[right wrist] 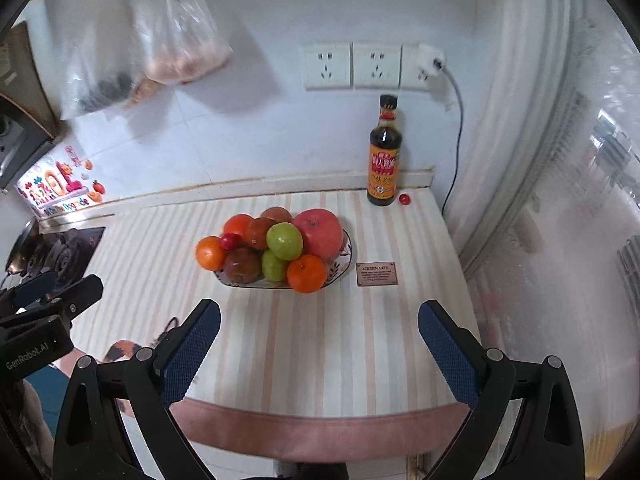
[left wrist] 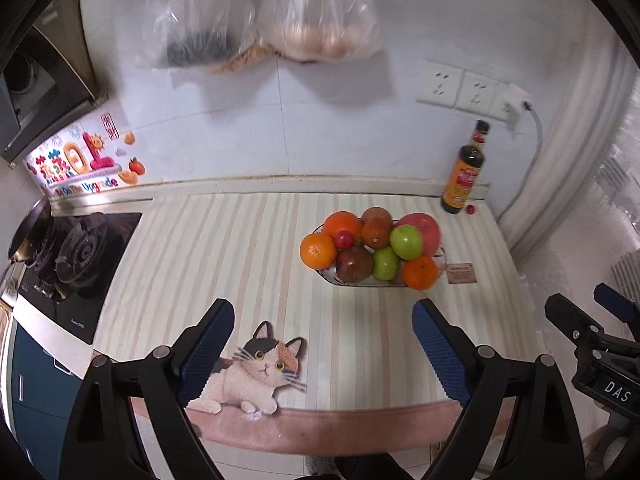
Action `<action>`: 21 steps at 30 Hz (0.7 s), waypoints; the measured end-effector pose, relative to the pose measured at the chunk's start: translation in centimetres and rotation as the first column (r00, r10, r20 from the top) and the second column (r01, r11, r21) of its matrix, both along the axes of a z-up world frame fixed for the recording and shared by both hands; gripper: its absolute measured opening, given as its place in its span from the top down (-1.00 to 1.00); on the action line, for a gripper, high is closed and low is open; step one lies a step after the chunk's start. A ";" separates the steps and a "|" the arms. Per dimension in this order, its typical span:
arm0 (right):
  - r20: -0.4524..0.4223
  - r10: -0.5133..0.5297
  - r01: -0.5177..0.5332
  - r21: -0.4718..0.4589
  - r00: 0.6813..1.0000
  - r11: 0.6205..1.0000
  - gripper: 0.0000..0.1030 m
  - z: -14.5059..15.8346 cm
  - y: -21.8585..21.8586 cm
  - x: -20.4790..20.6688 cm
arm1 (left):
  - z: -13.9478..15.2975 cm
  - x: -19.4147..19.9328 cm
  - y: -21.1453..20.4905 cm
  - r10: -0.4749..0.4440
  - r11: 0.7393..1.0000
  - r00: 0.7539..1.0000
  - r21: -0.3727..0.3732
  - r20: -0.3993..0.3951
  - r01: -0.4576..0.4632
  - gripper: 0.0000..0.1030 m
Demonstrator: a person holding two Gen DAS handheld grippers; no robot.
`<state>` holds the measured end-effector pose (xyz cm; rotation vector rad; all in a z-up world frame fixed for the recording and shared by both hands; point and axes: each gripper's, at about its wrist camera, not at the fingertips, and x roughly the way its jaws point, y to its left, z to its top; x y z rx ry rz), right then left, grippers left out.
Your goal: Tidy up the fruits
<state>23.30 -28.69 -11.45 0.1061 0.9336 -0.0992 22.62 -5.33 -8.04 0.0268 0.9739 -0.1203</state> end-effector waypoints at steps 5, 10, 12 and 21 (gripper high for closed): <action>0.050 -0.007 0.007 -0.010 0.999 1.000 -0.97 3.3 1.7 -5.3 | 2.3 -3.8 0.8 -0.034 0.999 0.999 -0.005 0.019 0.034 -0.77; 0.086 -0.005 0.007 -0.025 0.996 1.000 -0.97 5.7 2.7 -9.4 | 3.8 -7.2 1.1 -0.035 0.999 0.998 -0.017 0.046 0.036 -0.77; 0.096 0.000 0.003 -0.033 0.995 0.999 -0.97 6.3 2.9 -10.5 | 4.3 -8.2 1.1 -0.030 0.999 0.998 -0.017 0.060 0.031 -0.77; 0.117 0.027 -0.023 -0.029 0.993 0.999 -0.98 7.9 2.1 -13.1 | 5.5 -10.7 0.4 -0.005 1.000 0.995 -0.021 0.101 0.007 -0.77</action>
